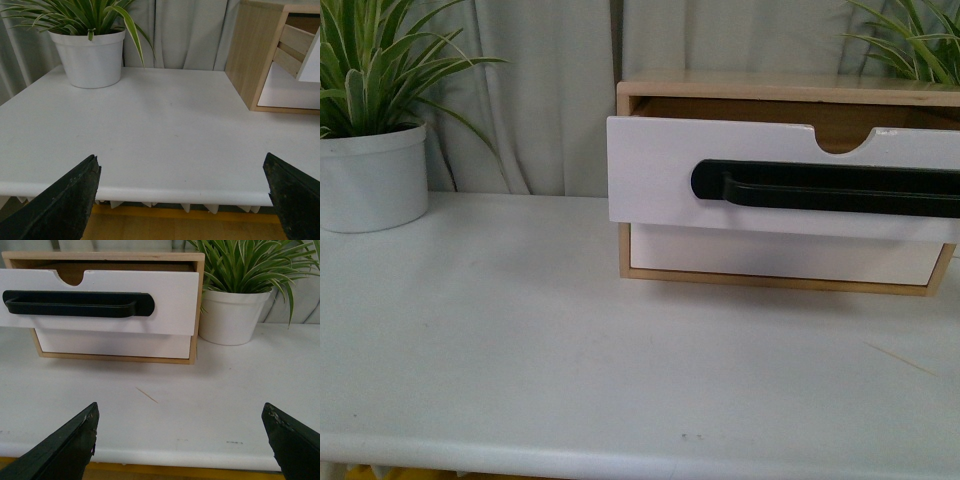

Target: Close drawer sideways

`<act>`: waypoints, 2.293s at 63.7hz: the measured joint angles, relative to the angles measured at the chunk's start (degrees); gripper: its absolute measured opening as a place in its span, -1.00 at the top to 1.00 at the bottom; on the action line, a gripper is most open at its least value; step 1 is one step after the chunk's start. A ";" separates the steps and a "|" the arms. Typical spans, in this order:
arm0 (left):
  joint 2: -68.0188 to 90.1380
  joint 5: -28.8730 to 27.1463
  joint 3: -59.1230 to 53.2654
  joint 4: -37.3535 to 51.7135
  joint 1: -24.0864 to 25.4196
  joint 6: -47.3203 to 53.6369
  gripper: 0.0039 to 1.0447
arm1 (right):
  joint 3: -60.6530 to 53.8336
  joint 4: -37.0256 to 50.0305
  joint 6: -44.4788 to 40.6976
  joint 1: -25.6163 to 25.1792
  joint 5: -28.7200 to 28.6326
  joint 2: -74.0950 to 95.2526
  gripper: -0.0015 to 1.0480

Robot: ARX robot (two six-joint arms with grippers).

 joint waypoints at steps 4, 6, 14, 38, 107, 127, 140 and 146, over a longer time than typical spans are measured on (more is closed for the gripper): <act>0.00 0.00 0.00 0.00 0.00 0.00 -0.89 | 0.00 0.00 0.00 0.00 0.00 0.00 -0.83; 0.00 0.00 0.00 0.00 0.00 0.00 -0.89 | 0.00 0.00 0.00 0.00 0.00 0.00 -0.83; 0.00 0.00 0.00 0.00 0.00 0.00 -0.89 | -0.02 0.00 0.00 0.00 0.00 0.00 -0.83; 30.18 -39.06 9.22 5.60 -24.46 -26.34 -0.89 | 12.92 -11.13 -1.33 -5.42 -20.37 23.37 -0.83; 88.08 -16.09 45.40 31.47 -36.94 -49.66 -0.89 | 30.80 22.97 -41.33 -0.79 -11.34 70.29 -0.83; 95.80 -11.76 52.22 31.85 -35.04 -49.72 -0.89 | 36.50 25.68 -40.37 -0.26 -10.93 80.19 -0.83; 102.57 -8.50 60.57 30.88 -33.62 -49.70 -0.89 | 43.93 26.95 -39.78 0.24 -9.79 88.30 -0.83; 106.62 -7.13 65.77 29.22 -32.98 -49.72 -0.89 | 48.02 26.99 -39.54 0.22 -9.05 92.02 -0.83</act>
